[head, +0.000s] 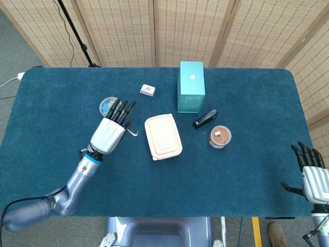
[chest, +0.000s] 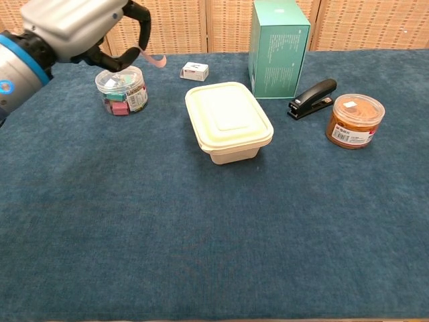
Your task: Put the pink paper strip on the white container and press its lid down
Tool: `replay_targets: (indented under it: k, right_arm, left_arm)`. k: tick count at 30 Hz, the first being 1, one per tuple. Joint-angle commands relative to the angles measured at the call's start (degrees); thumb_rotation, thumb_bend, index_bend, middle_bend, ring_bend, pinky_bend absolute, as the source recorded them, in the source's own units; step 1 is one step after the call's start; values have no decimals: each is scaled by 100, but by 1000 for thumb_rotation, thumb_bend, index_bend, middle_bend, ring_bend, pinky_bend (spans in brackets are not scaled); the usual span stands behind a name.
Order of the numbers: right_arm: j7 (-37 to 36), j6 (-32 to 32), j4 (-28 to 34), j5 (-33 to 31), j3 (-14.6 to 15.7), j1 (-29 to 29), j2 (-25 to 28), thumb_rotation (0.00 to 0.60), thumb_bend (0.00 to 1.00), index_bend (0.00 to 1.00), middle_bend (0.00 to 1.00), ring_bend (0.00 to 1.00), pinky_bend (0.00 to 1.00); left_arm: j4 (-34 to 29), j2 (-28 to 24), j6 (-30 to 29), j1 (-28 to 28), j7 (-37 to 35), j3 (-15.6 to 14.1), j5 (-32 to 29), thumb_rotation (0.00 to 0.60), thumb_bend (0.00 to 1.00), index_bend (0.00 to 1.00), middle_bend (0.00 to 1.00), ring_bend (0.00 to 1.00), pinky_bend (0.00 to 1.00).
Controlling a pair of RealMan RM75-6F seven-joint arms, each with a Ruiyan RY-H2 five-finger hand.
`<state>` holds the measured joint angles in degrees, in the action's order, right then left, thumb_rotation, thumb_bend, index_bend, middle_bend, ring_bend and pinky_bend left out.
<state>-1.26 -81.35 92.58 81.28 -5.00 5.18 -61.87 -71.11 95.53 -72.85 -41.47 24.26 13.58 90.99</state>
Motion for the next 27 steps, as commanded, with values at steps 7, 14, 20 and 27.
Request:
replay_targets:
  k: [7,14,20,27]
  right_arm:
    - [-219,106,-34,-145,-54,10,78,600,0,0,0,0,0]
    - [-331,181,-68,-196,-73,30,114,600,0,0,0,0,0]
    - [-391,205,-92,-212,-87,39,134,600,0,0,0,0,0]
    - [-466,242,-107,-216,-93,53,152,600,0,0,0,0,0]
  left_arm:
    - [1521,1073,548,-1000,-107,143,117,600,445,598,0,0,0]
    - [2216,1537,647,-1297,-174,70,67,600,446,601,0,0,0]
    - [2574,1739,671,-1479,-27,51,42,600,445,602,0,0,0]
    - [2915,1907,764,-1679,338,-97,112,600,445,602,0,0,0]
